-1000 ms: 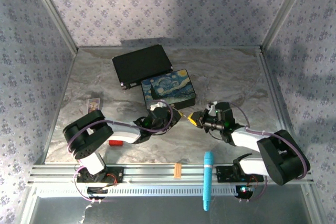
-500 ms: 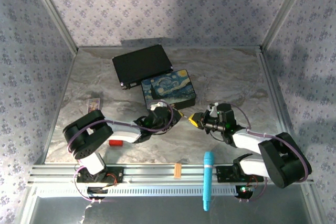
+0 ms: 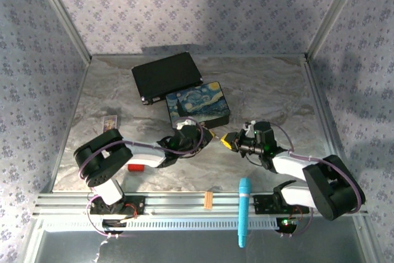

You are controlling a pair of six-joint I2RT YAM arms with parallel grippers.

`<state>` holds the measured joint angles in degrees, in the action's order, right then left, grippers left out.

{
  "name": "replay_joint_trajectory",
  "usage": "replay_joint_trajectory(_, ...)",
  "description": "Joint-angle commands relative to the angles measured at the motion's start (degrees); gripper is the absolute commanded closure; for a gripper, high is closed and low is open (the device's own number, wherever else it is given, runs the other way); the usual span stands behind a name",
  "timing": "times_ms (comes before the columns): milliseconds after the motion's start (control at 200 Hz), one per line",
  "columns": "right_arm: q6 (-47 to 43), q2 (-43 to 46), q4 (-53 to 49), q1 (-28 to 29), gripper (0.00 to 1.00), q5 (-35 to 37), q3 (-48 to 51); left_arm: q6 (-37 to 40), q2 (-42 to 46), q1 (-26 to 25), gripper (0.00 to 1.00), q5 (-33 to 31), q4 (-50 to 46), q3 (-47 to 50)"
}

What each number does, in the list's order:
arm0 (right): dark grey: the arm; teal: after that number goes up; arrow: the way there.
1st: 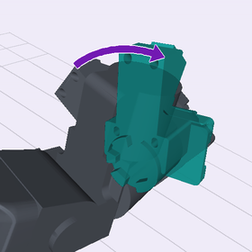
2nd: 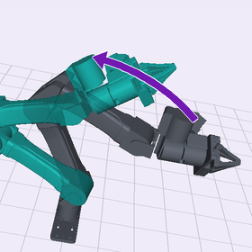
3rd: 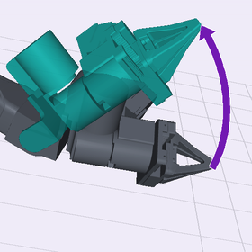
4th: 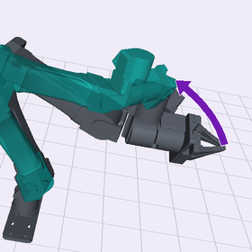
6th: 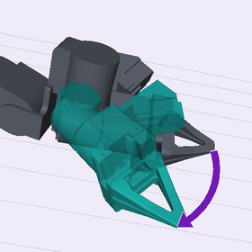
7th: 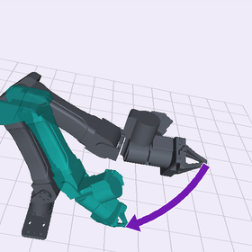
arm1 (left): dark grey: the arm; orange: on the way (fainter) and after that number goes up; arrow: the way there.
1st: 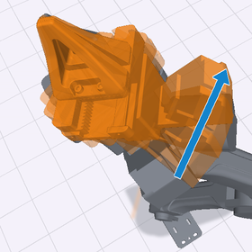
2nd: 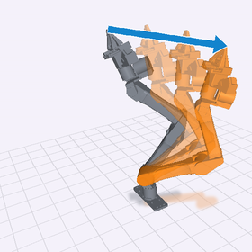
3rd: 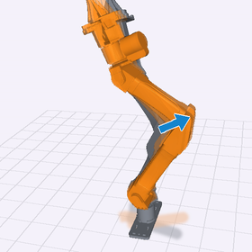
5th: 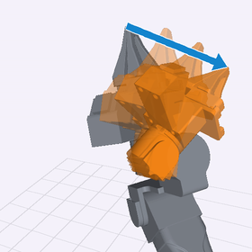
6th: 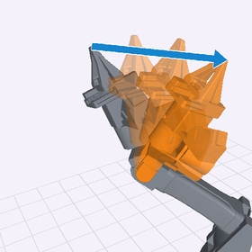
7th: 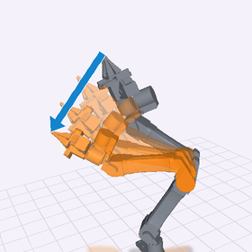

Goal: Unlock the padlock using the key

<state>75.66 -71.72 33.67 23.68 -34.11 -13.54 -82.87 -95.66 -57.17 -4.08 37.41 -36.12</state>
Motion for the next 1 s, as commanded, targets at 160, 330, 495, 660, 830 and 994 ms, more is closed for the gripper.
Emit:
replay_joint_trajectory(160,0.28,-1.09,0.40,0.47,1.00,-0.23,-0.35,-5.04,0.18,0.48,0.93,2.21,0.13,-0.02)
replay_joint_trajectory(330,1.57,-1.87,4.79,0.54,1.00,0.47,0.02,-5.86,0.47,0.39,0.93,2.88,1.46,0.43)
replay_joint_trajectory(495,1.89,-2.97,5.41,1.05,1.00,-0.49,-2.06,-7.02,0.47,0.30,0.93,4.14,3.16,0.54)
replay_joint_trajectory(660,2.64,-3.77,6.34,1.02,1.00,0.20,-2.04,-7.43,1.25,0.30,0.94,4.73,4.59,0.81)
replay_joint_trajectory(830,3.24,-5.31,8.72,0.66,1.00,-0.37,-2.97,-8.21,2.05,0.23,0.96,5.68,5.13,1.47)
replay_joint_trajectory(994,6.42,-10.24,14.90,1.10,1.00,-1.70,-4.13,-7.35,2.87,-0.14,0.96,5.82,5.28,1.32)
